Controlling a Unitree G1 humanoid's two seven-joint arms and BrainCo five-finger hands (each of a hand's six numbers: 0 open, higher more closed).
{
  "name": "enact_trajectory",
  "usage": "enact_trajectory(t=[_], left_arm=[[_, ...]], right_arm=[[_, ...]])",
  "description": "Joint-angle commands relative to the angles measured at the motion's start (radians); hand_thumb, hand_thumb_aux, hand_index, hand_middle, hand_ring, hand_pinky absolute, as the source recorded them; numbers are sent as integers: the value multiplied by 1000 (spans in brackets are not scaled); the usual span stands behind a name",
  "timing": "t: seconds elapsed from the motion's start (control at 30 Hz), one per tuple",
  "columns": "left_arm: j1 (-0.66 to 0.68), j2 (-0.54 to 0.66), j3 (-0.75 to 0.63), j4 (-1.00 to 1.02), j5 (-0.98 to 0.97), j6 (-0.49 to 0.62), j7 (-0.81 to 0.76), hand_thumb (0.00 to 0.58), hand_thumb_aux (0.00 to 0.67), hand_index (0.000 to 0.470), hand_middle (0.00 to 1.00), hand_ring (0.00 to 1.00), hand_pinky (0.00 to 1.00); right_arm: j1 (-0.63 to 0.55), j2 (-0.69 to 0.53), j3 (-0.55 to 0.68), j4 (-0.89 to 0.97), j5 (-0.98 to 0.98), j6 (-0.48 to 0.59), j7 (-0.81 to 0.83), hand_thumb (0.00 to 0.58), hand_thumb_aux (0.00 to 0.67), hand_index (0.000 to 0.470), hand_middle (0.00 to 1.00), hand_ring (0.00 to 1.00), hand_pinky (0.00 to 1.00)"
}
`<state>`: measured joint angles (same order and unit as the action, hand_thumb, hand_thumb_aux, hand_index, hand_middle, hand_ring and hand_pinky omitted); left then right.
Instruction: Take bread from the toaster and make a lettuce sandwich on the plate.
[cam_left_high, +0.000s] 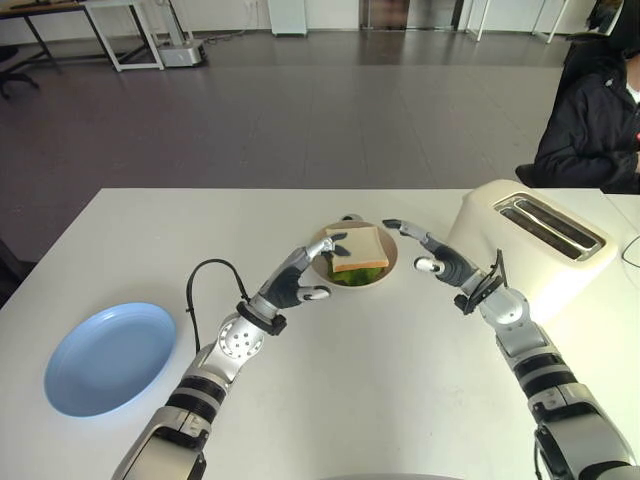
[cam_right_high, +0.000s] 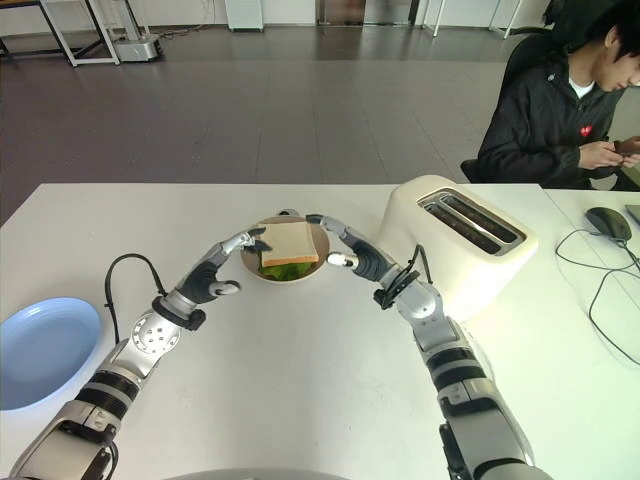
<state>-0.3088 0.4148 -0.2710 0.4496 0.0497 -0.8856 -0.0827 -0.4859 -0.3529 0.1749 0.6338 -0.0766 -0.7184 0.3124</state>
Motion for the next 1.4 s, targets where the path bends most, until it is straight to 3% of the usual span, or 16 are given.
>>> enact_trajectory(t=[0.03,0.17,0.4,0.73,1.4], left_arm=[[31,-28,56,7,-186,-9,-113,0,0,0,0,0,0],[5,-65,129,63,-338,-17,-229,0,0,0,0,0,0],[-3,-110,186,125,-295,-57,-306,0,0,0,0,0,0],[-10,-134,227,148,-220,-77,-320,0,0,0,0,0,0],[-3,-156,260,127,-224,-61,-354,0,0,0,0,0,0]], right_arm=[[-13,53,-79,75,108,-53,13,0,0,0,0,0,0],[-14,111,-97,126,206,-132,123,0,0,0,0,0,0],[-61,137,-150,233,252,-143,211,0,0,0,0,0,0],[-65,148,-170,237,229,-210,246,0,0,0,0,0,0],[-58,147,-181,218,237,-218,274,0,0,0,0,0,0]])
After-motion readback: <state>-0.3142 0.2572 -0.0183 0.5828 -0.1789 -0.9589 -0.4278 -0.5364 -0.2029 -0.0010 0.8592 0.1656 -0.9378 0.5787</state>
